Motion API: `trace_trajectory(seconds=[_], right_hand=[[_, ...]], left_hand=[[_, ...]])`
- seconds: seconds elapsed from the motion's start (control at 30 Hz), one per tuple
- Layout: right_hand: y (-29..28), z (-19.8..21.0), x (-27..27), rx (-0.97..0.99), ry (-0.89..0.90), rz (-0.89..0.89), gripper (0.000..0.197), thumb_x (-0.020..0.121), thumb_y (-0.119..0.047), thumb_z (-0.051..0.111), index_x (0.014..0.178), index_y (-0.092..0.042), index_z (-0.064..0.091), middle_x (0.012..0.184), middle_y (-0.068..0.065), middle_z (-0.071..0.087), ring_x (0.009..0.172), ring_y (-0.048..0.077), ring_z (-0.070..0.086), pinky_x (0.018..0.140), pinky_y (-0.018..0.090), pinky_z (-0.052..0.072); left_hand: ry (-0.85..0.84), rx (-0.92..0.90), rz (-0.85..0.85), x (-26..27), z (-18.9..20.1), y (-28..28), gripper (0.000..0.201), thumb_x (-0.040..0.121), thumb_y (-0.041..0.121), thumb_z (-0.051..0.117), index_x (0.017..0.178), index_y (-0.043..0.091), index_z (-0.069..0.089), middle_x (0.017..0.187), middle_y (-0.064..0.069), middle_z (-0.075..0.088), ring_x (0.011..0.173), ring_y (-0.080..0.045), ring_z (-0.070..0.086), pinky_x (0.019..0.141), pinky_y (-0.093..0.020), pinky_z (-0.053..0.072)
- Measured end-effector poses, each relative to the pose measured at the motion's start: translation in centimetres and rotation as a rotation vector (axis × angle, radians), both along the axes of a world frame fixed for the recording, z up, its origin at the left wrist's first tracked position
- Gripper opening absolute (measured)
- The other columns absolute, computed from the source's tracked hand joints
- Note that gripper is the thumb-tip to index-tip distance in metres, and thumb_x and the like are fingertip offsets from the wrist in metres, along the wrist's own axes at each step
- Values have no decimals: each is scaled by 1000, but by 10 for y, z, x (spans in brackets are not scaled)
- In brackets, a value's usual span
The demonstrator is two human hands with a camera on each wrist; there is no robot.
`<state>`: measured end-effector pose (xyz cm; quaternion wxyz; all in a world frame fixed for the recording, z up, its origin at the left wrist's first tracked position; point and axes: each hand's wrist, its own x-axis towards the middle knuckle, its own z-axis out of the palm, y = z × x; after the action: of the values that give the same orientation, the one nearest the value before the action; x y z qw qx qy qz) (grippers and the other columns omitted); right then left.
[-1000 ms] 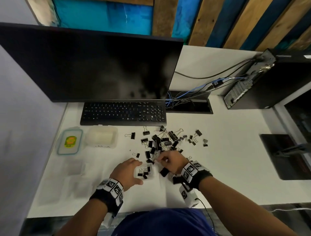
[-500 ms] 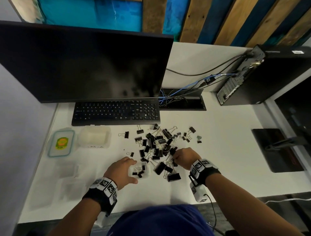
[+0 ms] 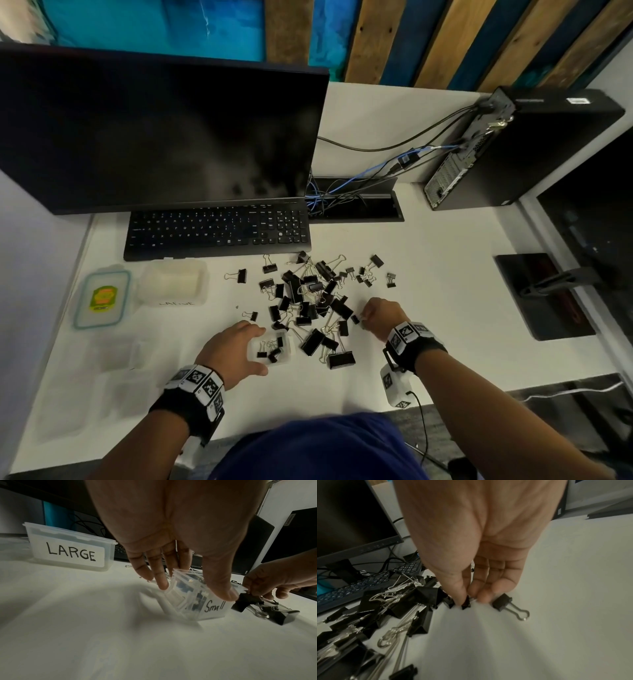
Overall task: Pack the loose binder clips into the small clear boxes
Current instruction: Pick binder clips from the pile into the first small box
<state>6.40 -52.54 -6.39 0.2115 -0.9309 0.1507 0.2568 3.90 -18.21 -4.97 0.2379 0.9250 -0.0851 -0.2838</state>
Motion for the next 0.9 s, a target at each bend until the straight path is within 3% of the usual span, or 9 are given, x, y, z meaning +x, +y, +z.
trace_trajectory(seconds=[0.07, 0.13, 0.2, 0.27, 0.33, 0.4, 0.57, 0.73, 0.9], right_hand=[[2, 0, 0, -3, -22, -22, 7, 85, -19, 62, 89, -24, 63, 92, -2, 67, 83, 17, 63, 59, 21, 46], [2, 1, 1, -6, -50, -41, 16, 88, -16, 50, 92, -24, 64, 92, 1, 69, 81, 18, 66, 67, 28, 56], [0, 3, 2, 5, -75, -53, 21, 88, -11, 48, 95, -22, 65, 94, 2, 68, 83, 19, 67, 69, 30, 57], [0, 3, 1, -6, -77, -39, 21, 85, -8, 52, 96, -20, 65, 98, 1, 65, 88, 20, 64, 70, 27, 52], [1, 2, -1, -12, -35, 14, 14, 81, -15, 64, 92, -22, 61, 97, -2, 61, 92, 19, 61, 72, 26, 47], [2, -2, -3, -30, -17, 71, 19, 79, -23, 74, 90, -25, 59, 96, -4, 54, 91, 16, 56, 73, 24, 42], [4, -3, -3, -115, -40, 131, 21, 80, -22, 72, 100, -17, 68, 106, 5, 64, 98, 22, 61, 83, 30, 53], [9, 5, 2, -126, -59, 56, 19, 82, -23, 63, 100, -19, 60, 103, 7, 62, 87, 23, 62, 64, 27, 49], [27, 20, 6, 14, -144, 79, 16, 86, -28, 63, 96, -18, 68, 92, 5, 69, 84, 22, 65, 64, 25, 48]], left_hand=[[-1, 1, 0, 0, 1, -1, 78, 69, 48, 81, 137, 33, 46, 130, 20, 46, 115, -8, 50, 98, -27, 43], [-1, -1, 0, 0, 2, -2, 78, 69, 47, 81, 137, 33, 46, 130, 20, 46, 116, -7, 50, 98, -26, 43], [-3, -2, 0, -1, 2, -2, 78, 70, 47, 81, 137, 33, 46, 131, 20, 46, 116, -7, 50, 98, -26, 43], [-5, 1, -1, -1, 3, -2, 78, 70, 48, 81, 137, 33, 46, 132, 20, 45, 116, -7, 50, 98, -26, 43], [-4, 6, -5, 0, 3, -2, 78, 69, 48, 81, 137, 33, 46, 132, 20, 45, 117, -7, 50, 99, -26, 43], [-3, 9, -7, 0, 3, -2, 78, 69, 49, 81, 138, 34, 46, 133, 20, 46, 118, -7, 49, 99, -26, 43], [-6, 9, -5, 0, 5, -3, 78, 68, 48, 82, 137, 32, 47, 134, 19, 47, 118, -8, 50, 99, -26, 42], [-15, 4, -3, 0, 5, -2, 79, 67, 49, 82, 136, 32, 48, 132, 20, 47, 117, -7, 50, 98, -25, 42], [-12, -6, -9, 0, 4, -1, 79, 68, 48, 82, 137, 32, 47, 134, 19, 47, 118, -8, 51, 98, -26, 43]])
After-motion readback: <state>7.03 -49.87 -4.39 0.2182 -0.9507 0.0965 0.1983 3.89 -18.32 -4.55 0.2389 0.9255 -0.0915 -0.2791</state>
